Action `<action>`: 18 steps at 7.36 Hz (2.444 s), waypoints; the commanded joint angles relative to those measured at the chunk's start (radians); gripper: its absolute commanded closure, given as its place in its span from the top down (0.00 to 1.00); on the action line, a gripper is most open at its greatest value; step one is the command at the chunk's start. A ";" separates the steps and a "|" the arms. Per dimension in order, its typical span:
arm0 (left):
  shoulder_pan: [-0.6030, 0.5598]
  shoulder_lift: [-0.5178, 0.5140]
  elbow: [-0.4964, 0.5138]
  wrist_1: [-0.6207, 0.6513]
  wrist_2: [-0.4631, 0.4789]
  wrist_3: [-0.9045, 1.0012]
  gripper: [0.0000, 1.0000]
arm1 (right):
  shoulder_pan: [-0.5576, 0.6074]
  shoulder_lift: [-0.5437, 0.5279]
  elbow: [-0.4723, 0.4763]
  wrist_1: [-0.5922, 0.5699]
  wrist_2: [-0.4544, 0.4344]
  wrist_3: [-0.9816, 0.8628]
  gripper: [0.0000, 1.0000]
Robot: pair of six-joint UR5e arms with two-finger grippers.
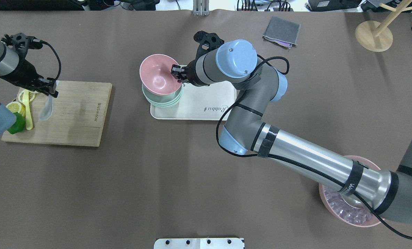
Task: Stack pink bowl on green and place spoon
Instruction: 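Lower the pink bowl onto the green bowl stack with the right gripper, then open the right gripper and withdraw while the left gripper lifts the spoon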
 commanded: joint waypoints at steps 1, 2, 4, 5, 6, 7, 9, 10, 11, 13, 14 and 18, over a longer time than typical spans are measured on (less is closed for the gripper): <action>0.000 0.000 0.001 -0.002 0.000 0.000 0.00 | -0.003 0.004 -0.007 0.002 -0.002 0.000 0.00; 0.000 0.000 0.003 -0.002 0.000 0.000 0.00 | -0.006 0.004 -0.007 0.002 -0.004 0.000 0.00; 0.000 0.000 0.006 -0.003 0.000 0.000 0.00 | -0.006 0.004 -0.007 0.003 -0.009 0.000 0.00; 0.000 0.000 0.006 -0.003 0.000 0.000 0.00 | -0.006 0.004 -0.007 0.003 -0.009 0.000 0.00; 0.000 0.000 0.006 -0.003 0.000 0.000 0.00 | -0.006 0.004 -0.007 0.003 -0.009 0.000 0.00; 0.000 0.000 0.006 -0.003 0.000 0.000 0.00 | -0.006 0.004 -0.007 0.005 -0.010 0.002 0.20; -0.003 0.000 0.004 -0.005 -0.002 0.000 0.00 | -0.043 0.005 -0.009 0.003 -0.100 0.032 1.00; -0.003 0.000 0.003 -0.005 -0.002 0.000 0.00 | -0.046 0.005 -0.007 0.005 -0.108 0.037 1.00; -0.003 -0.011 0.001 0.001 -0.002 -0.001 0.00 | -0.044 0.004 -0.001 0.005 -0.105 0.037 1.00; 0.000 -0.020 0.001 0.003 -0.002 -0.003 0.00 | -0.041 0.004 0.002 0.005 -0.104 0.037 1.00; 0.000 -0.044 0.003 0.007 -0.002 -0.012 0.00 | -0.032 0.004 0.007 0.005 -0.088 0.037 1.00; 0.051 -0.334 0.003 -0.012 -0.066 -0.431 0.00 | 0.095 -0.077 0.043 -0.003 0.135 -0.032 1.00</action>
